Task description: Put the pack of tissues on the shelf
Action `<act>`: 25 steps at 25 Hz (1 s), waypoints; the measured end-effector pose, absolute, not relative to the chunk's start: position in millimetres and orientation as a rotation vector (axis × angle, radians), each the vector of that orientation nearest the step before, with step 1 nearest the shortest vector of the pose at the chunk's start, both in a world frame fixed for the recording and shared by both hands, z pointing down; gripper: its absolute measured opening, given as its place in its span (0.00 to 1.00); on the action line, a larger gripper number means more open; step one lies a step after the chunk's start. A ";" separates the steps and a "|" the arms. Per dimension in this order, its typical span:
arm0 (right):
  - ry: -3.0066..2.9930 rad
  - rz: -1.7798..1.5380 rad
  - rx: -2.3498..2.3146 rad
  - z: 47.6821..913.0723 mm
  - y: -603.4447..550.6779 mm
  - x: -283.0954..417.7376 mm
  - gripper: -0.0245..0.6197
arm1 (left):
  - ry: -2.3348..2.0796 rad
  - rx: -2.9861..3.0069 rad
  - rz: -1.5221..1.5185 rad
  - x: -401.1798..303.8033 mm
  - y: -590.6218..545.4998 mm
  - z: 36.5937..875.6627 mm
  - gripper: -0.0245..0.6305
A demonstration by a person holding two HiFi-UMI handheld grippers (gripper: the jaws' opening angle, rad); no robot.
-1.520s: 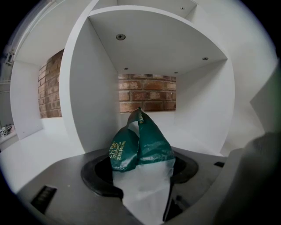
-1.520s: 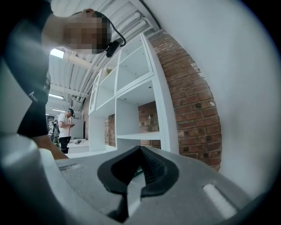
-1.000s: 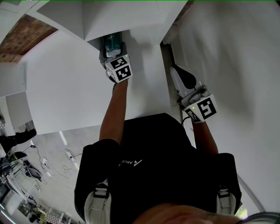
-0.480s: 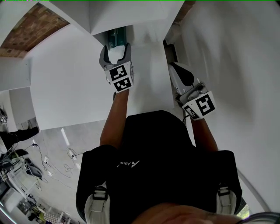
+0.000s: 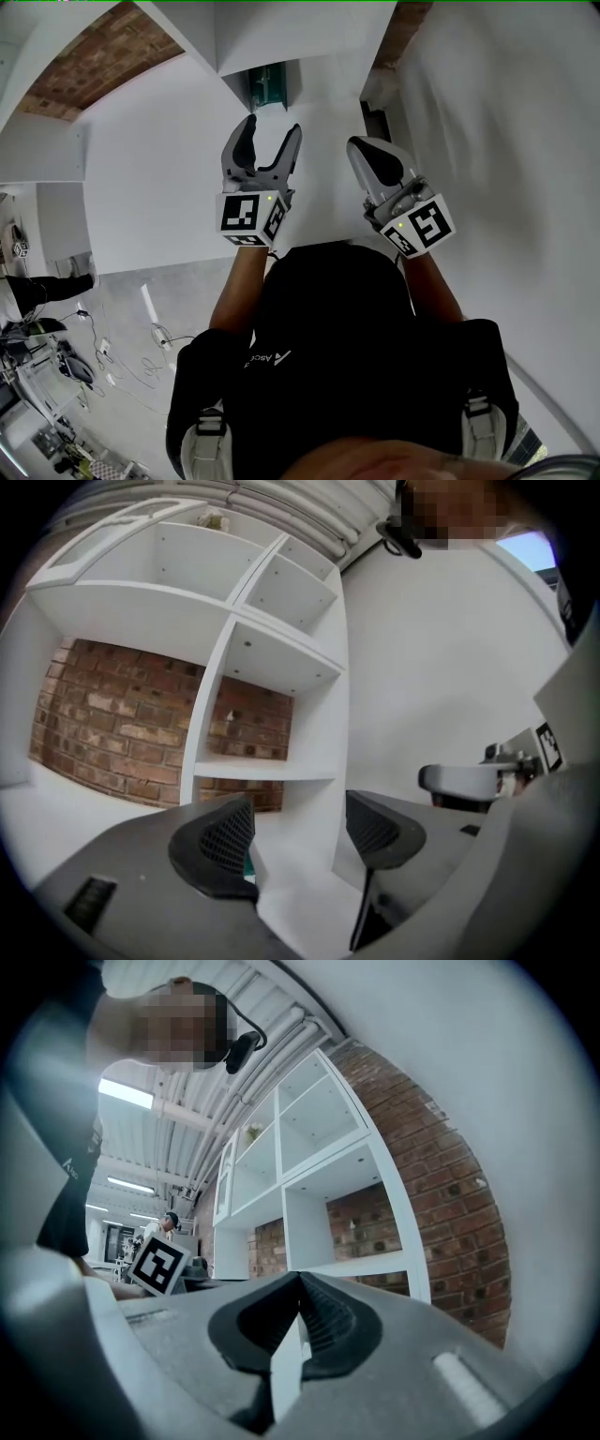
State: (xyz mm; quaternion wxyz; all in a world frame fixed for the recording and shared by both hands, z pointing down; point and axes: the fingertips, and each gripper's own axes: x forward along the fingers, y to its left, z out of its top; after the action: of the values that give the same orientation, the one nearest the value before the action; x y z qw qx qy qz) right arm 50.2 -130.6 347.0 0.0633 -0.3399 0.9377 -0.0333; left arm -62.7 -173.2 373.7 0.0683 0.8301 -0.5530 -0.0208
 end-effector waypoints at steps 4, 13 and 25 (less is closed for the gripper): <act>2.811 -0.089 -0.988 336.6 -122.1 41.0 0.04 | -1.581 2.595 -0.134 -54.5 -141.9 338.0 0.33; 2.792 -0.044 -0.917 318.1 -103.0 21.0 0.04 | -1.550 2.663 -0.126 -53.3 -113.3 317.3 0.07; 2.735 0.081 -0.912 294.5 -88.9 21.0 0.04 | -1.474 2.740 -0.286 -31.5 -100.3 284.0 0.04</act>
State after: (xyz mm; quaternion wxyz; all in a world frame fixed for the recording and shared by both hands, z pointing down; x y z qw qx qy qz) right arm 21.0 -88.9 294.5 0.1280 -0.3137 0.9404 0.0280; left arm -31.5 -100.3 284.0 0.0086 0.8769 -0.4718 -0.0915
